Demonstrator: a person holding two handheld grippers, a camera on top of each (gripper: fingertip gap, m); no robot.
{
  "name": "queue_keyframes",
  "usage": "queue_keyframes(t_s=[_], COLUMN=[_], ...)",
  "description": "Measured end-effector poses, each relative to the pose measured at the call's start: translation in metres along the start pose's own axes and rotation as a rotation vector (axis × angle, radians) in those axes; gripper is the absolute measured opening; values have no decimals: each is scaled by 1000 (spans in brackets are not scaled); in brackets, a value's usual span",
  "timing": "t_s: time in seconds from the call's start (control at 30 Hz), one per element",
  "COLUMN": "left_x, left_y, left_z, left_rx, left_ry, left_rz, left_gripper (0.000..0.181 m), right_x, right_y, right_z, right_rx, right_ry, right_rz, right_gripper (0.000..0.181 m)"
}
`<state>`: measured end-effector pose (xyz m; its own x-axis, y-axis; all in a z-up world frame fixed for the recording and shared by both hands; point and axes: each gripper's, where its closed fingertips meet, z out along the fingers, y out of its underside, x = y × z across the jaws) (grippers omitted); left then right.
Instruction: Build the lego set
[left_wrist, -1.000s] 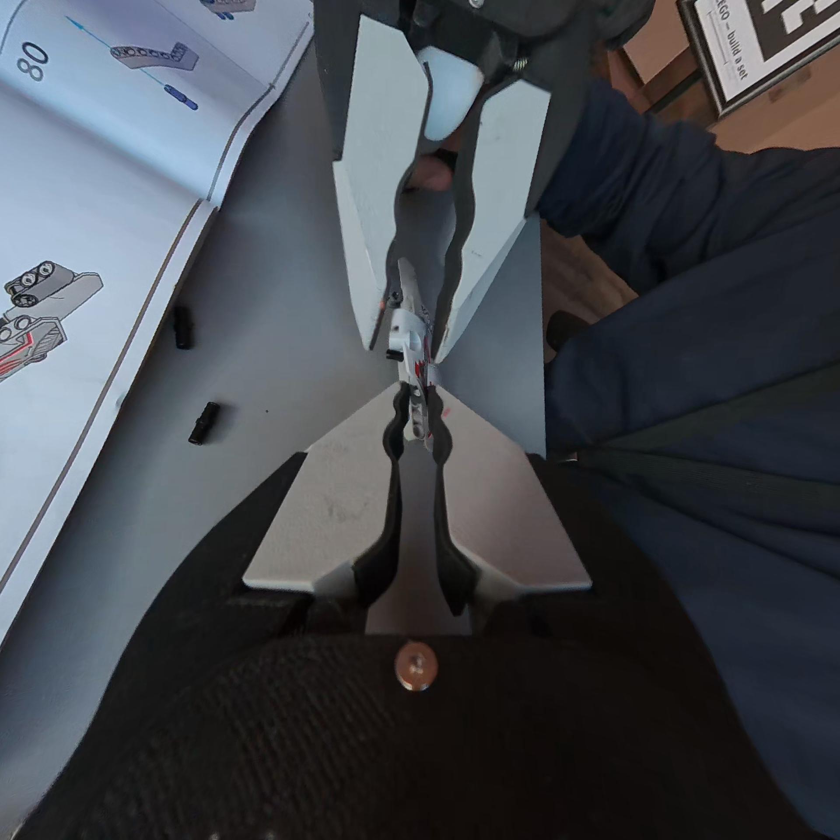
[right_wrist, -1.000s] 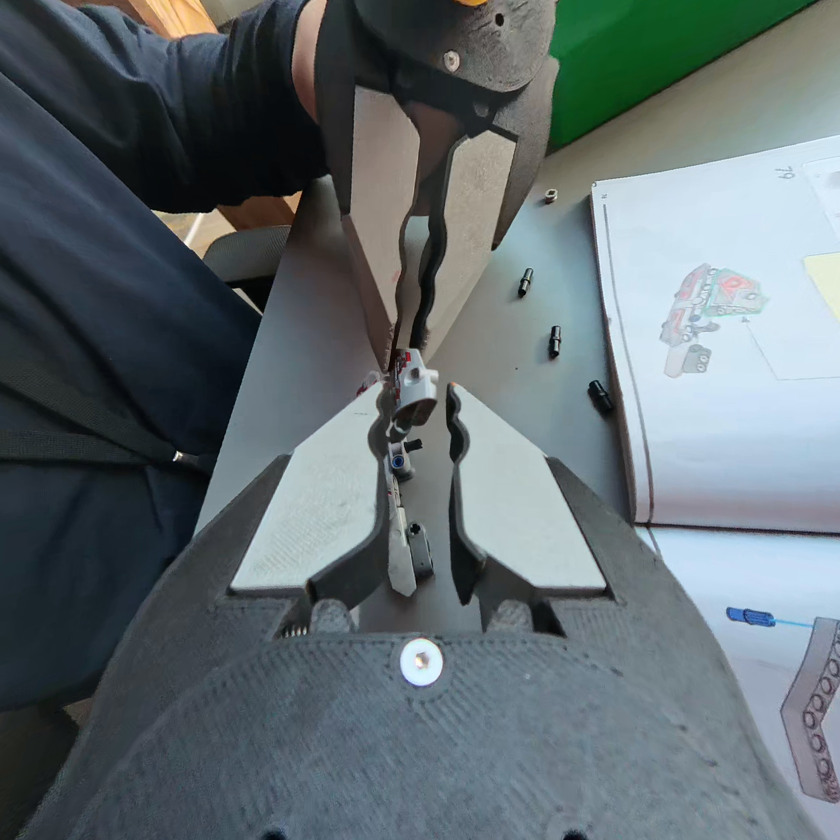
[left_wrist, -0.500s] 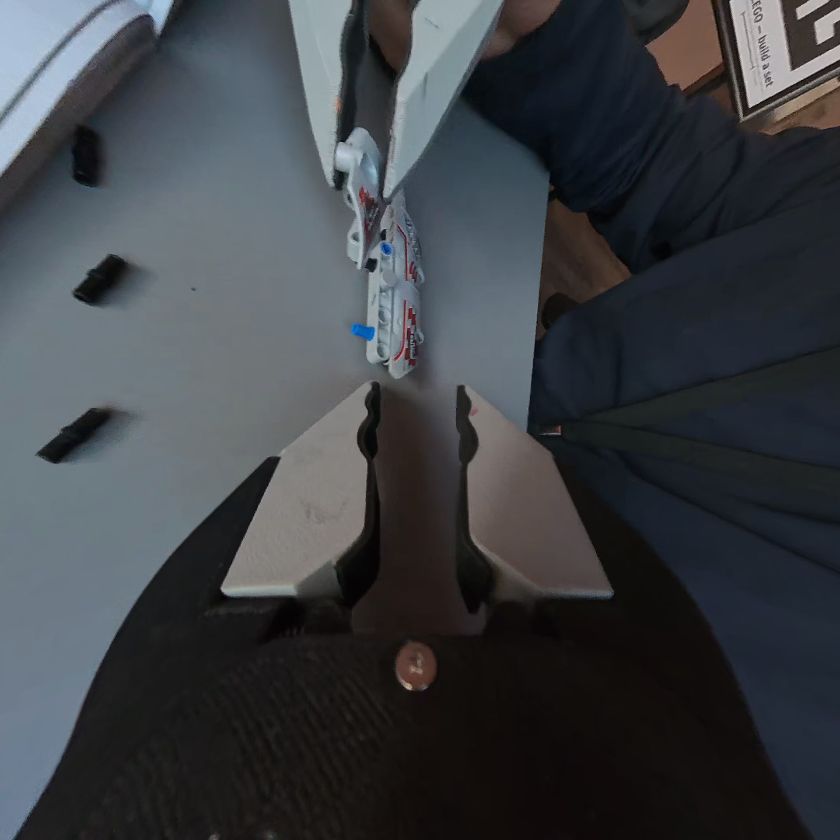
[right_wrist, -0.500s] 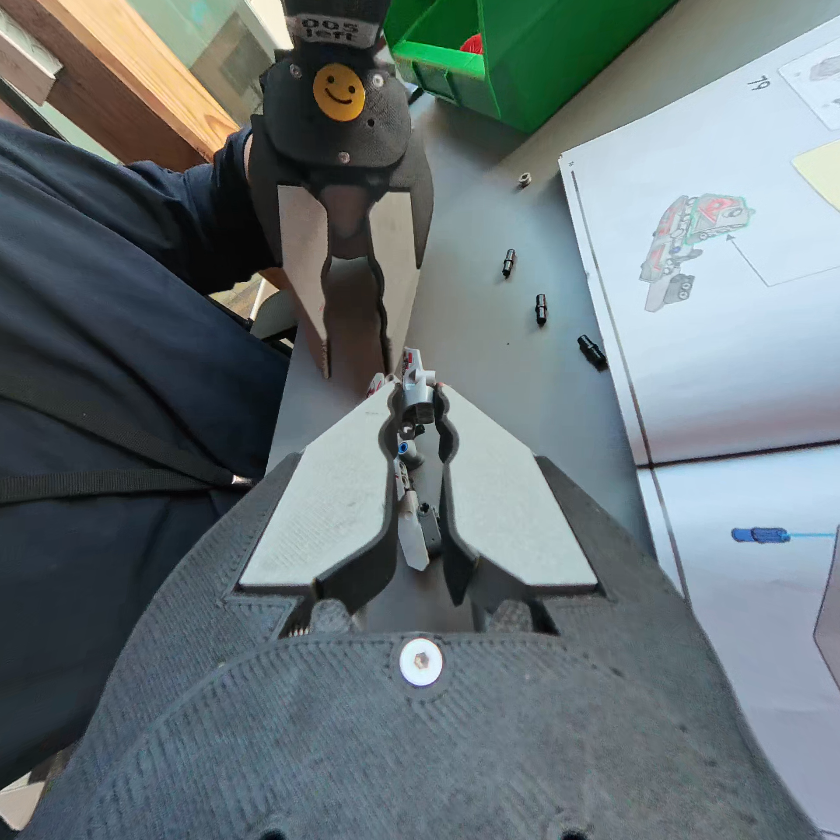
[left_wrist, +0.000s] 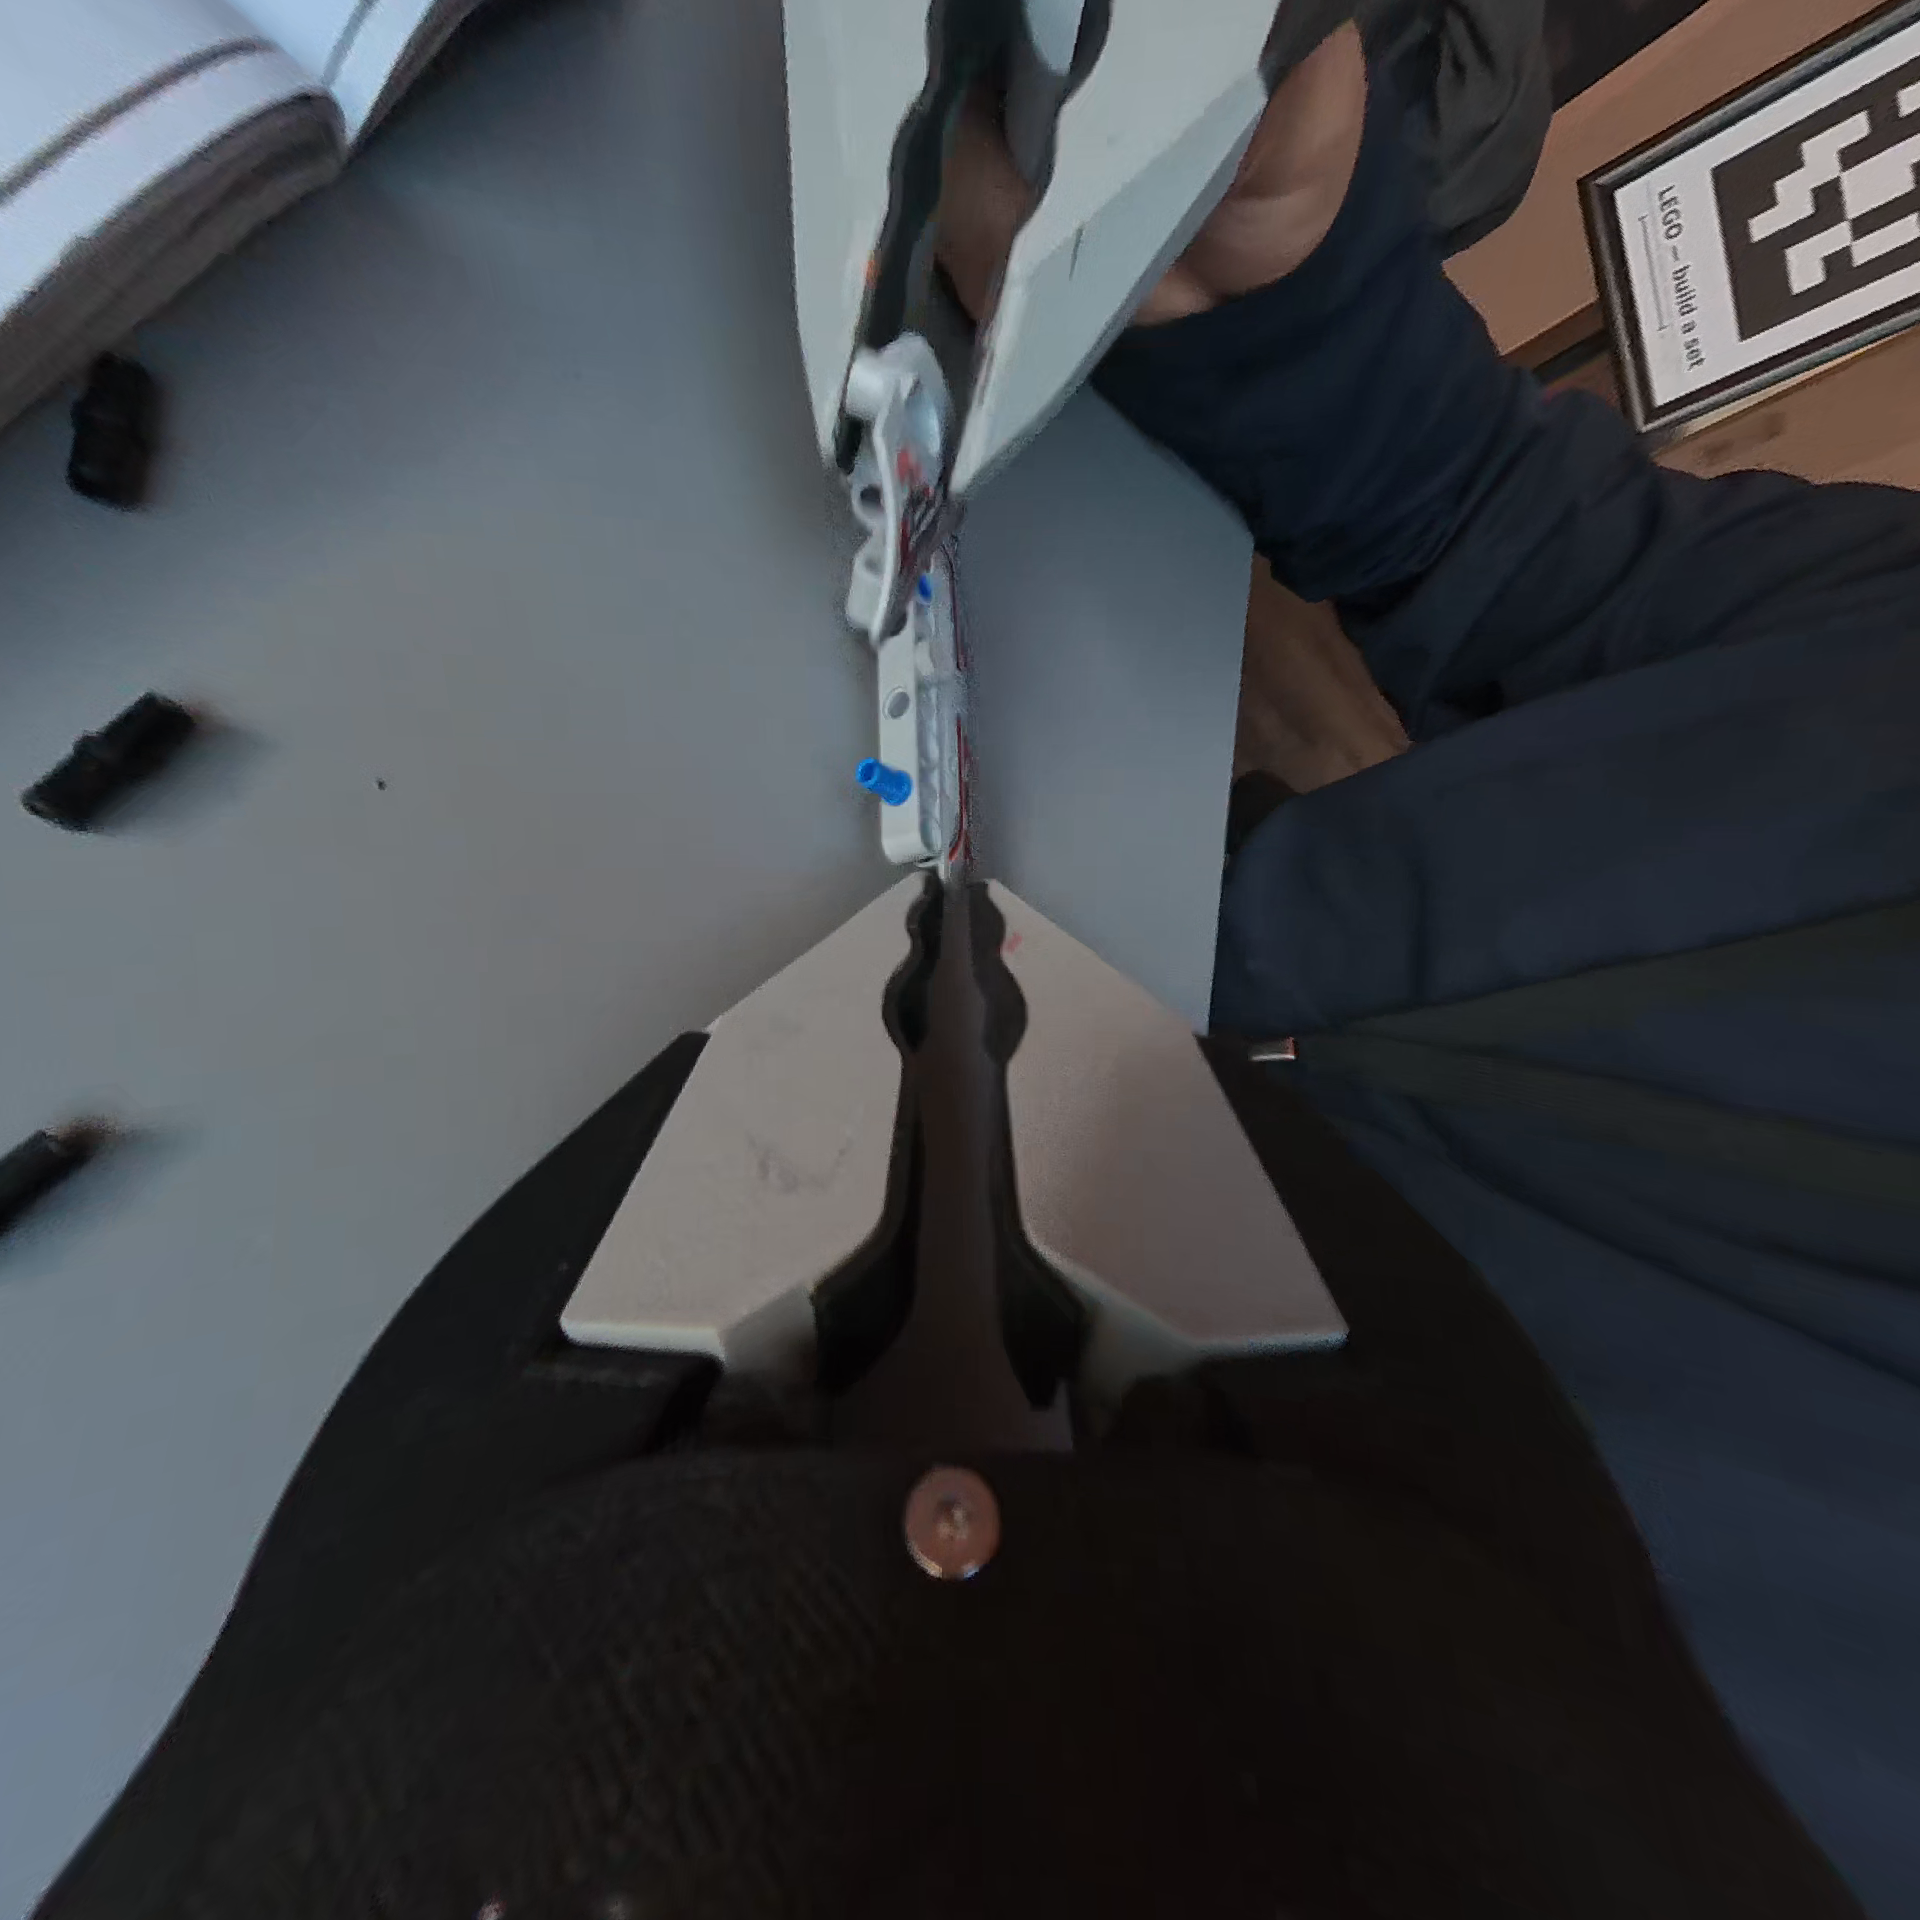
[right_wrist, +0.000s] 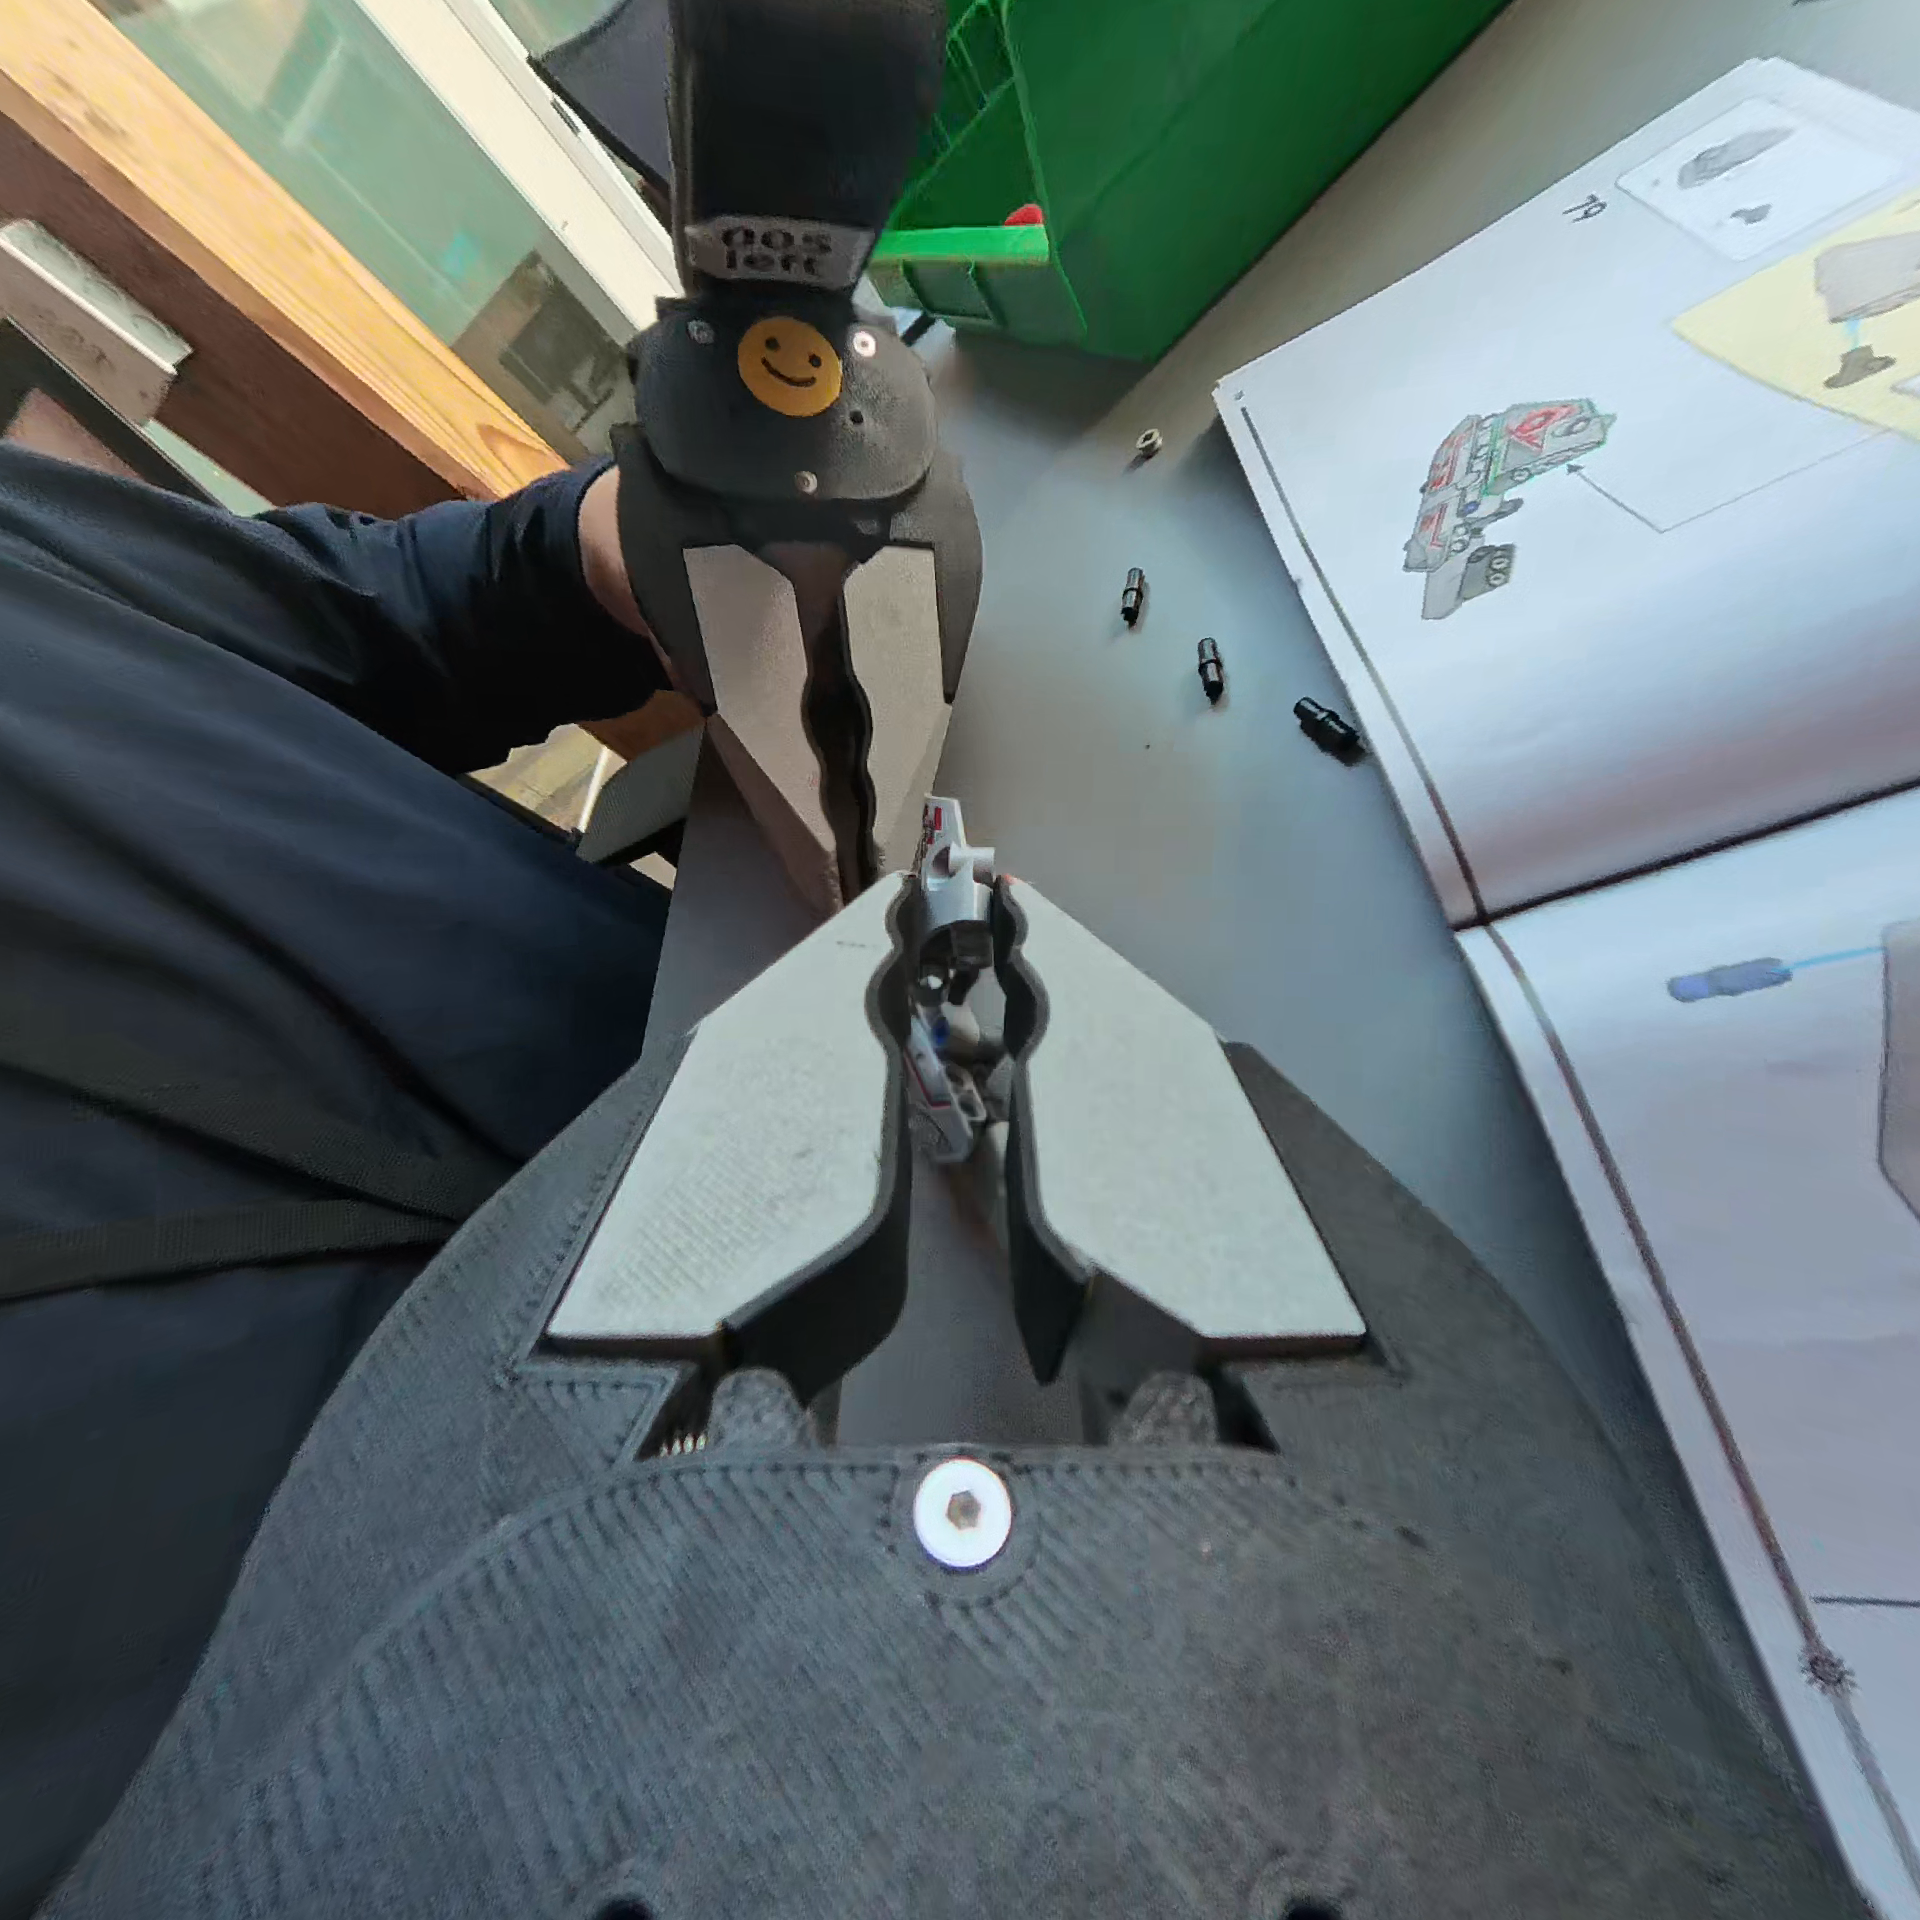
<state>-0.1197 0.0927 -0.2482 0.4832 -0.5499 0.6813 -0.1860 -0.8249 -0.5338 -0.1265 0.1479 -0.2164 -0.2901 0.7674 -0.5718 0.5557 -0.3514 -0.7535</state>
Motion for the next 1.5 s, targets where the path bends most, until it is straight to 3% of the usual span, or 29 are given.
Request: queue_keyframes(t_s=[0.17,0.33,0.5,0.63,0.8,1.0,1.2,1.37,1.5], left_x=[-5,-20,-21,-19,-11,1,-8,-7,-13], left_y=[-11,-18,-22,-15,-7,4,10,-5,-9], left_z=[-1,-13,-20,-23,-27,-28,-31,-27,-26], left_rx=[-14,-66,-97,-158,-217,-274,-354,-335,-303], left_ry=[-73,-262,-284,-209,-66,148,184,206,142], left_rz=[117,319,408,446,465,388,322,281,311], left_gripper=[0,0,0,0,0,0,0,0,5], right_x=[-5,-12,-13,-8,-7,-7,-3,0,5], right_y=[0,-11,-17,-23,-12,-6,11,12,8], right_z=[3,-8,-17,-28,-35,-20,0,3,-3], right_rx=[1,79,111,128,42,36,-29,-23,14], right_ry=[1,-4,24,57,38,-54,-88,-65,-64], right_rz=[-30,-100,-179,-185,-101,113,238,266,299], right_gripper=[9,9,9,9,10,9,9,9,9])
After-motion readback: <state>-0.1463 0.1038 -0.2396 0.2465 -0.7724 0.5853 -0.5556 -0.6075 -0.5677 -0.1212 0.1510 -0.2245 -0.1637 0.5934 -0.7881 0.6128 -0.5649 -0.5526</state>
